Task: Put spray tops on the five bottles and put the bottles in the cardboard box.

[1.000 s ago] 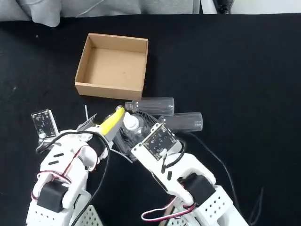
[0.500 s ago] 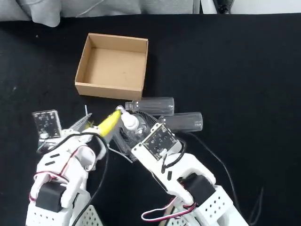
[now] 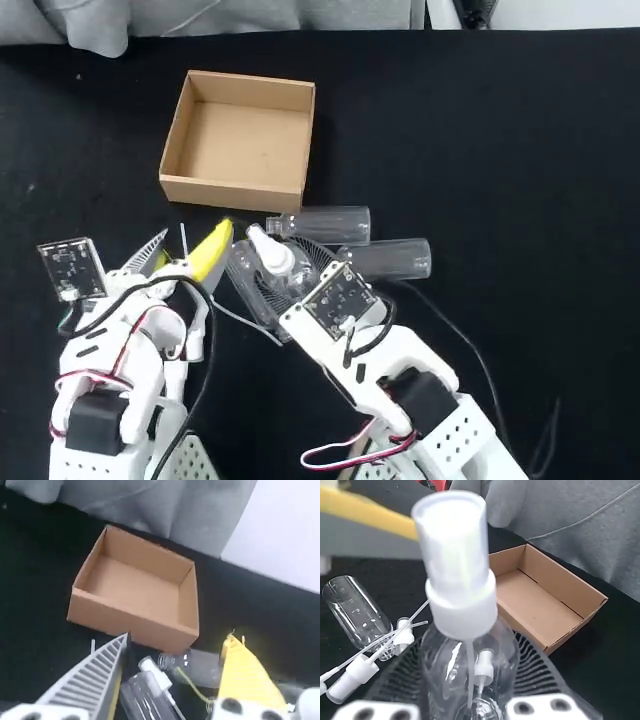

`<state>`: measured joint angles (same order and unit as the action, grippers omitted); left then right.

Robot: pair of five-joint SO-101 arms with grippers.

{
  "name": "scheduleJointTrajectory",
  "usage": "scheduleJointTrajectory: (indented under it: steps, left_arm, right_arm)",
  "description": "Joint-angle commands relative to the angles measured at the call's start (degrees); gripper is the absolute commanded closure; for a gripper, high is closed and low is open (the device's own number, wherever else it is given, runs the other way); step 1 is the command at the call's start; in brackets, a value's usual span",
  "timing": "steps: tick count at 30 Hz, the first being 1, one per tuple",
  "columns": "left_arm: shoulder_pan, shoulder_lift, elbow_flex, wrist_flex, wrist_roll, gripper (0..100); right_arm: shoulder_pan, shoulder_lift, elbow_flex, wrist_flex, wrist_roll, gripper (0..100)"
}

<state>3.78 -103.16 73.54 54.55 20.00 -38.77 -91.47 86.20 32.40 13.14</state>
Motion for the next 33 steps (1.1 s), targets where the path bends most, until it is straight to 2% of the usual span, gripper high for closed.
scheduleJointTrajectory:
  steps: [1, 7, 20, 26, 33]
  left_arm:
    - [-0.7, 9.4, -8.3, 0.0, -0.9, 72]
    - [-0.8, 24.2, -16.5, 0.2, -0.9, 72]
    - [-1.0, 43.1, -25.4, 0.2, -1.0, 72]
    - [-5.5, 52.3, -29.5, 0.0, -1.0, 72]
    - [-6.5, 63.8, -33.8, 0.0, -1.0, 72]
  right_arm:
    - [1.8, -1.0, -0.7, -1.4, 0.0, 94.9]
    - [1.8, -1.0, -0.7, -1.4, 0.0, 94.9]
    - [1.8, -1.0, -0.7, -1.4, 0.0, 94.9]
    - [1.8, -1.0, -0.7, -1.4, 0.0, 94.9]
    - [1.8, -1.0, -0.7, -1.4, 0.0, 94.9]
